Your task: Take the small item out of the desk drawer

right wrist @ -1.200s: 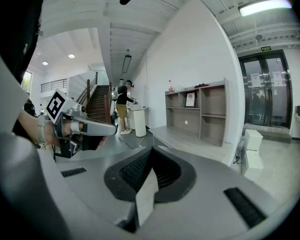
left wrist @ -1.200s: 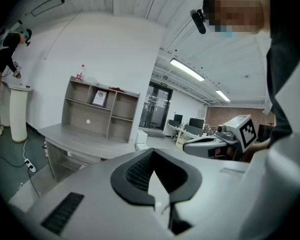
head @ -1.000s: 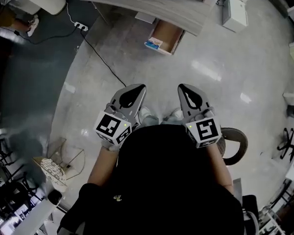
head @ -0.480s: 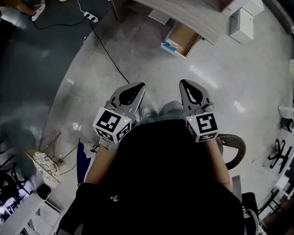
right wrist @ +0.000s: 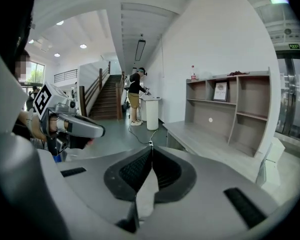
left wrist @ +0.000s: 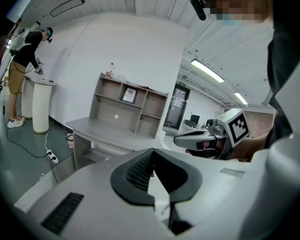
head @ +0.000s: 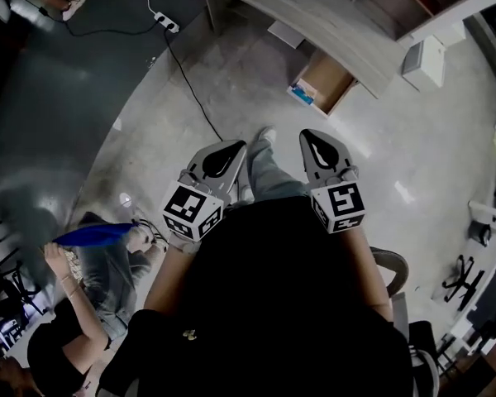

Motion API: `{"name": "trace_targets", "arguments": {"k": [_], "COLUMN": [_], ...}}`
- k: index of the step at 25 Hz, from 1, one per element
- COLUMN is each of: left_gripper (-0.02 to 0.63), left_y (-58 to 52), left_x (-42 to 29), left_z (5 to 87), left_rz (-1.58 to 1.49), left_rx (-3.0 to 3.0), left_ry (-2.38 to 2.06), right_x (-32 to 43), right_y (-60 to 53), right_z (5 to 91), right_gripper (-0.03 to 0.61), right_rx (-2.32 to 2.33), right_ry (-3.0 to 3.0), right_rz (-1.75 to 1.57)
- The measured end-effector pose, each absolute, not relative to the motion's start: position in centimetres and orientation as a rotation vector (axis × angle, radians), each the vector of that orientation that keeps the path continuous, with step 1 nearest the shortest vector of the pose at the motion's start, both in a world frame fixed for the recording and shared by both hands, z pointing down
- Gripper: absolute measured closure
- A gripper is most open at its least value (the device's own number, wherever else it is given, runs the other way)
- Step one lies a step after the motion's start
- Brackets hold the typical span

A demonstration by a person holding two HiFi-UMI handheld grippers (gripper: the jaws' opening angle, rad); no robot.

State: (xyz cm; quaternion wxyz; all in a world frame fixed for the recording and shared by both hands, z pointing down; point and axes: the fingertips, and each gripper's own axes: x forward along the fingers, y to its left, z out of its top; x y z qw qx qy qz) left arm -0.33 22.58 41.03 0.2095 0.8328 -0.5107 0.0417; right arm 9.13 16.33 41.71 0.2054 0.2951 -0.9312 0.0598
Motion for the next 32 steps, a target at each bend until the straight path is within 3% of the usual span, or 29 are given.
{"name": "trace_targets", "arguments": {"k": [10, 21, 23, 32], "left_gripper": [0.606, 0.606, 0.606, 0.606], "left_y": [10.9, 0.3, -0.8, -2.1], "left_x": [-5.3, -6.4, -6.3, -5.8], "left_z": [41.4, 41.5, 41.8, 43.2], "left_rz": [0.161, 0.254, 0.264, 0.335], "left_rx": [2.285, 2.298, 2.297, 2.283], "left_ry": [-1.417, -1.373, -1.362, -1.286], "right_x": [5.4, 7.0, 7.7, 10.4], "right_y": [4.8, -4.6, -5.5, -4.4], "right_z": [43.8, 51.2, 53.2, 62.3], "right_gripper": [0.580, 0.577, 0.535, 0.465], "right_rx": [0.775, 0.707, 0.704, 0.668], "right_ry": [-2.539, -2.354, -2.309, -2.124], "right_rz": [0.238, 0.377, 0.400, 0.597]}}
